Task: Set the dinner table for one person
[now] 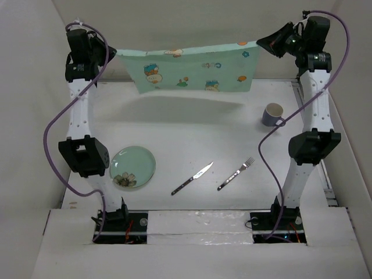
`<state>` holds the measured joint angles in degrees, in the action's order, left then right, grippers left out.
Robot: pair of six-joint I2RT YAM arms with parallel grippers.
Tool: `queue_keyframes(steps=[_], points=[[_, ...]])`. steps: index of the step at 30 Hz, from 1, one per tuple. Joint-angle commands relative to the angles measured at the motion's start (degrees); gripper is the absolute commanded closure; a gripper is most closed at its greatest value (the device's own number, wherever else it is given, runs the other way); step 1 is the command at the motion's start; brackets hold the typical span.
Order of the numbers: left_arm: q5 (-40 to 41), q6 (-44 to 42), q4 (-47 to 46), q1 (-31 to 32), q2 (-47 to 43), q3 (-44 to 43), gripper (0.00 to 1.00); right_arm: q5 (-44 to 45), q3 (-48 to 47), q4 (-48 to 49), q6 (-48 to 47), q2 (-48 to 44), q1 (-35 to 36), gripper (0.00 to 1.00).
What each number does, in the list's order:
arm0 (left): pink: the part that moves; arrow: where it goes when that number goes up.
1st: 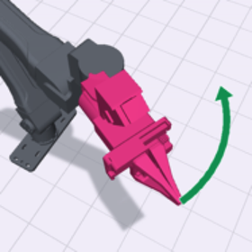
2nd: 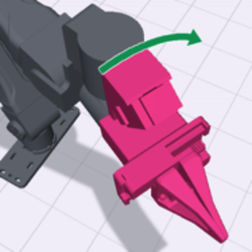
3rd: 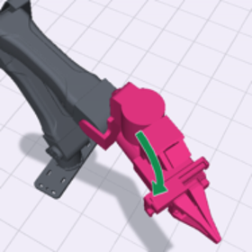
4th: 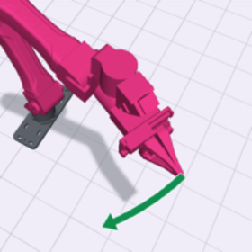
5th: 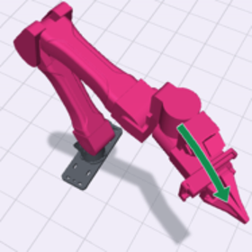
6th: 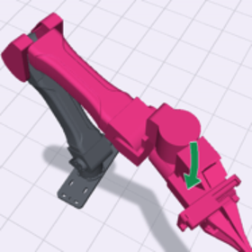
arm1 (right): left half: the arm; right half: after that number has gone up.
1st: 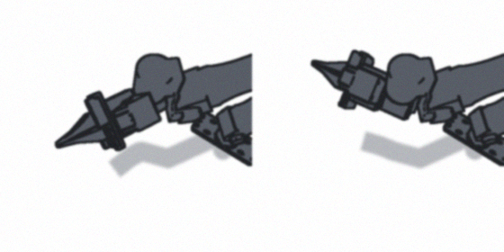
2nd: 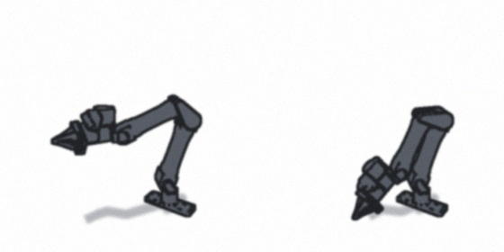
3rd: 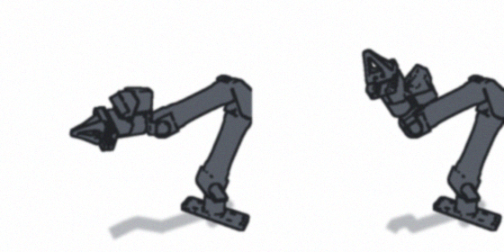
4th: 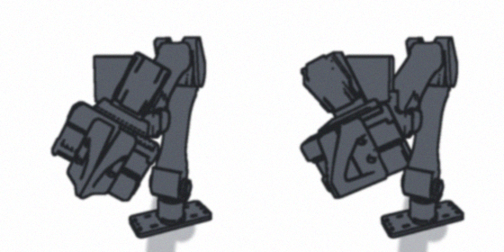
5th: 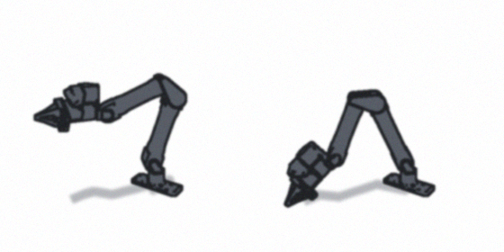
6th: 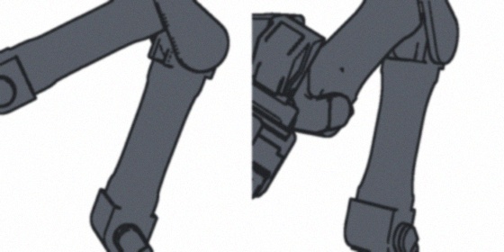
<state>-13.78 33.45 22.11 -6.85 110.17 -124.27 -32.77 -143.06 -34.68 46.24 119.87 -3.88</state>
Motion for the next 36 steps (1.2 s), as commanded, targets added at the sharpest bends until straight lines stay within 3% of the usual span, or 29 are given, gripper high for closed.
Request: queue_keyframes(steps=[1,3,5,7,11,23,36], points=[[-1.33,-0.67,-5.31,-0.62,-10.38,6.55,1.0,-1.33,6.54,4.01,-2.02,-8.32,-0.95,1.0],[-2.91,-0.58,-9.87,-1.23,-13.91,20.46,1.0,-0.8,15.05,5.75,-3.78,-11.84,-0.95,1.0],[-2.92,-1.02,-13.04,-1.85,-18.66,32.61,1.0,-0.71,29.9,10.82,-3.87,-16.77,-0.95,1.0],[-3.44,-1.37,-15.94,-1.85,-21.29,39.95,1.0,-0.62,39.65,12.0,-5.01,-18.27,-0.95,1.0],[-4.5,-1.55,-19.47,-1.85,-22.54,55.15,1.0,0.34,48.03,10.17,-8.96,-17.05,-0.95,1.0],[-2.13,-4.71,-24.48,-1.85,-17.36,70.47,1.0,8.42,62.46,8.4,-15.03,-10.98,0.1,1.0],[-0.72,-6.99,-18.69,-0.63,-21.22,75.75,1.0,15.46,76.53,8.92,-16.09,-17.65,0.1,1.0]])
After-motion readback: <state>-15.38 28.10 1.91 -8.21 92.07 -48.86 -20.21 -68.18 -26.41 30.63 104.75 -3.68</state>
